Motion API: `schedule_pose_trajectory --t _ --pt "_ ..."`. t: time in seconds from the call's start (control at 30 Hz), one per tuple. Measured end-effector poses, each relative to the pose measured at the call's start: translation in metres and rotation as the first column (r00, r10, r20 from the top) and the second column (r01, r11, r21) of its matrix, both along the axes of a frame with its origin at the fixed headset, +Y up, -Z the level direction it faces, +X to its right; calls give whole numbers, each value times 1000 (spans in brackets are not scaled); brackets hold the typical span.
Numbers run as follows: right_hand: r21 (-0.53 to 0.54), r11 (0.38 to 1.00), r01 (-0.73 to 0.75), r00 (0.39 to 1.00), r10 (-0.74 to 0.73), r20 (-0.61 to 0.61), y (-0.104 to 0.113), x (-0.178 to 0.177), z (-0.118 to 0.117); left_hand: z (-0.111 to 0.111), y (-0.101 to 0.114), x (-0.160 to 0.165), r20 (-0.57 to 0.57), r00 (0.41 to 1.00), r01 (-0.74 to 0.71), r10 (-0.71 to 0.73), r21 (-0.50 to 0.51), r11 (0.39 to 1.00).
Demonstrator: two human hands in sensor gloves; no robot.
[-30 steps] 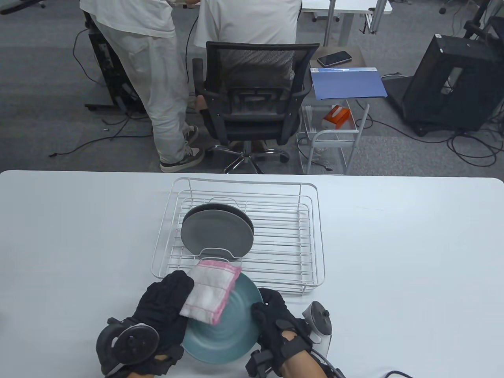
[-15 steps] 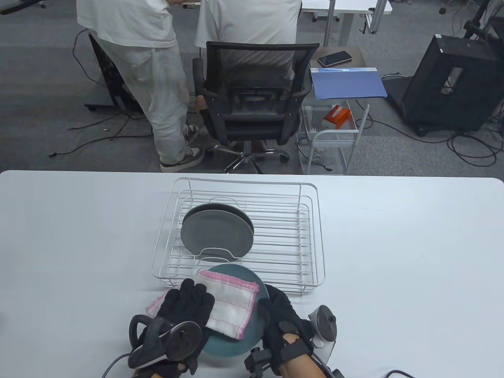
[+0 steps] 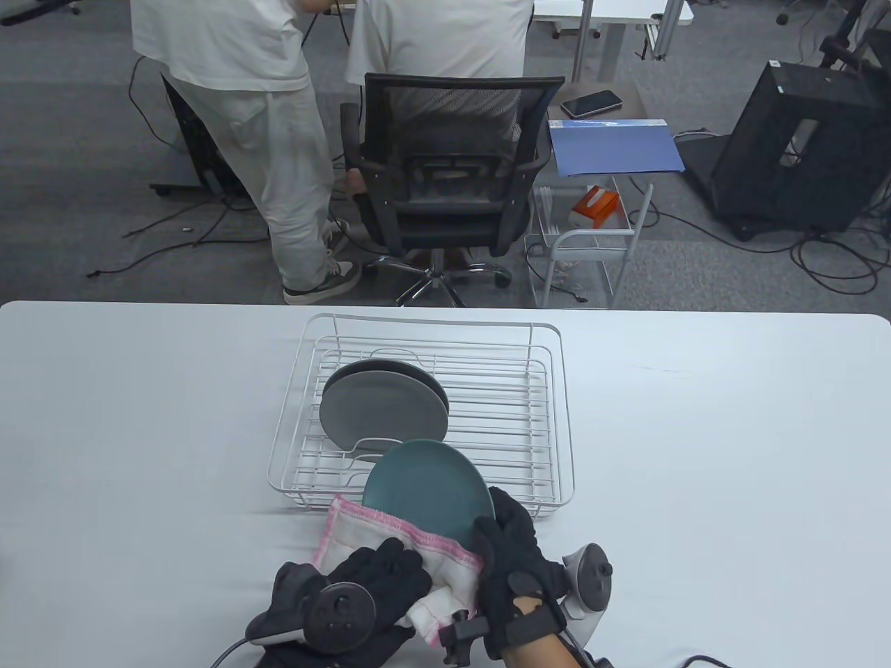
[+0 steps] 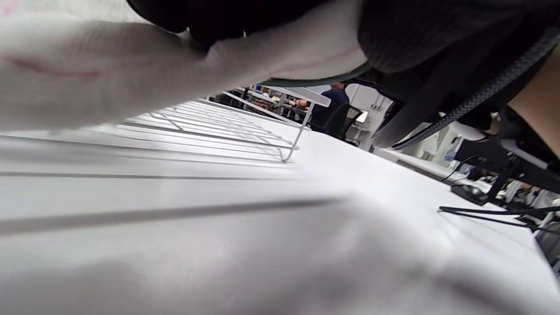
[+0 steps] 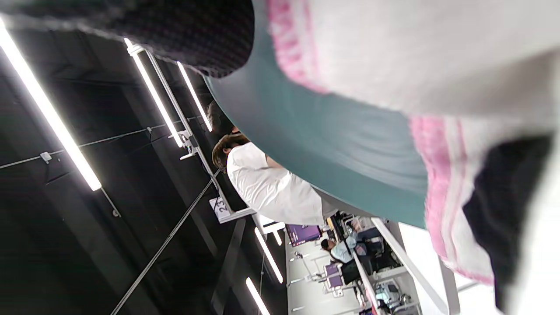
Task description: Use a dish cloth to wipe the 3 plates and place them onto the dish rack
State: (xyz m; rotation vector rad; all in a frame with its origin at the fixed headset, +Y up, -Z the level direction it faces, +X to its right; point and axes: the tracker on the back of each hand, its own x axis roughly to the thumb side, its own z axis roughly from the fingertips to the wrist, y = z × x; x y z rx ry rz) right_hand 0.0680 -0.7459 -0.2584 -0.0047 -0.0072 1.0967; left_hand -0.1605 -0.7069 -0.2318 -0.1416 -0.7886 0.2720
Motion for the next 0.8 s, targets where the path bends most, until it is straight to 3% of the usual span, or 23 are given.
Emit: schedule_pose_trajectory --t 0.1,0.23,0.47,0.6,0.8 --pt "34 999 27 998 -25 -58 -1 -8 -1 1 0 2 18 999 -35 35 1 999" --pt "51 997 53 985 -44 -164 -3 -23 0 6 6 5 33 998 -63 60 92 994" --pt "37 999 -18 945 29 -327 -8 -39 2 0 14 -12 -87 994 -42 59 189 981" --pt "20 1000 2 939 5 -345 -8 -44 4 -4 19 -27 -165 982 -51 92 238 970" --pt "33 999 0 957 9 -290 -2 -36 5 -9 20 -38 -267 960 -24 82 216 976"
